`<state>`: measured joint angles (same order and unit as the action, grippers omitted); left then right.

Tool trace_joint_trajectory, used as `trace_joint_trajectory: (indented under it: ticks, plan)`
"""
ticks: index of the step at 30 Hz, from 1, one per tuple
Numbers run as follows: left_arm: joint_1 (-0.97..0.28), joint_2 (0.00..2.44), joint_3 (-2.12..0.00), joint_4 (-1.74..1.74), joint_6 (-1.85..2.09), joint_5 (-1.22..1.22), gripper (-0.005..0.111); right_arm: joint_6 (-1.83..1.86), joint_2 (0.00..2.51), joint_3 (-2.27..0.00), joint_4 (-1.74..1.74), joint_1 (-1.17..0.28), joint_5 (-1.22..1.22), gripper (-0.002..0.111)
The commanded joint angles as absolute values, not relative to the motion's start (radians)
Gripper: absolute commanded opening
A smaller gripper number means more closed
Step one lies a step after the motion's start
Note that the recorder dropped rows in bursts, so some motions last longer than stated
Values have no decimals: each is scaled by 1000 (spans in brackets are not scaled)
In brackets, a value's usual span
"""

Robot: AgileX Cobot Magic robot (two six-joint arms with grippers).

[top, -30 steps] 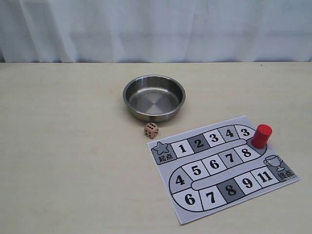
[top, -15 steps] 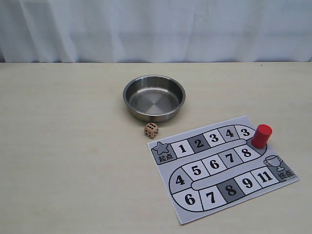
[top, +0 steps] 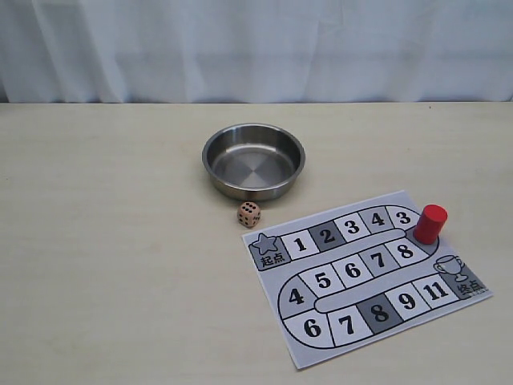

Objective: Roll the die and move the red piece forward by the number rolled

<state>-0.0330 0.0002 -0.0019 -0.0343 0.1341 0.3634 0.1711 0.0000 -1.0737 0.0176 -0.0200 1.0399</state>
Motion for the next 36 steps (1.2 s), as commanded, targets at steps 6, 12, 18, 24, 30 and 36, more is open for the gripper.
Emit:
trace_joint_trajectory:
  ticks: [6, 12, 18, 24, 30, 36]
  plan:
    - [-35, 0, 0, -39, 130, 354, 0, 181, 0, -1009, -9, -25, 975, 4]
    - [-35, 0, 0, -39, 130, 354, 0, 179, 0, -822, 18, -25, 827, 4]
    - [-35, 0, 0, -39, 130, 354, 0, 156, 0, -569, 18, -25, 605, 4]
    - [-35, 0, 0, -39, 130, 354, 0, 138, 0, -197, 18, -25, 79, 4]
    - [-35, 0, 0, -39, 130, 354, 0, 140, 0, 0, 18, -25, -49, 4]
    - [-35, 0, 0, -39, 130, 354, 0, 143, 0, 0, 14, -25, 135, 4]
